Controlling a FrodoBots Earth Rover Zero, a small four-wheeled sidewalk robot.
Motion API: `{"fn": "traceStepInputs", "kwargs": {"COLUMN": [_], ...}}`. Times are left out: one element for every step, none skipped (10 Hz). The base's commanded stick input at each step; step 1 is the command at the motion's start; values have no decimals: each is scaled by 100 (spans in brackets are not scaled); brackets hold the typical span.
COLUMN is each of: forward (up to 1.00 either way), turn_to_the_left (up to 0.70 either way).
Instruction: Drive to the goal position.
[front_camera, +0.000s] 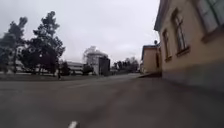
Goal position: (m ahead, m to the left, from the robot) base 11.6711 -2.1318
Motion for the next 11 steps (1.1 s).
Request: {"fn": "traceStepInputs", "kwargs": {"forward": [70, 70, 70, 70, 70, 77, 85, 85, 85, 85, 85], "turn_to_the_left": [1, 1, 1, 1, 1, 1, 1, 1, 1, 1, 1]}}
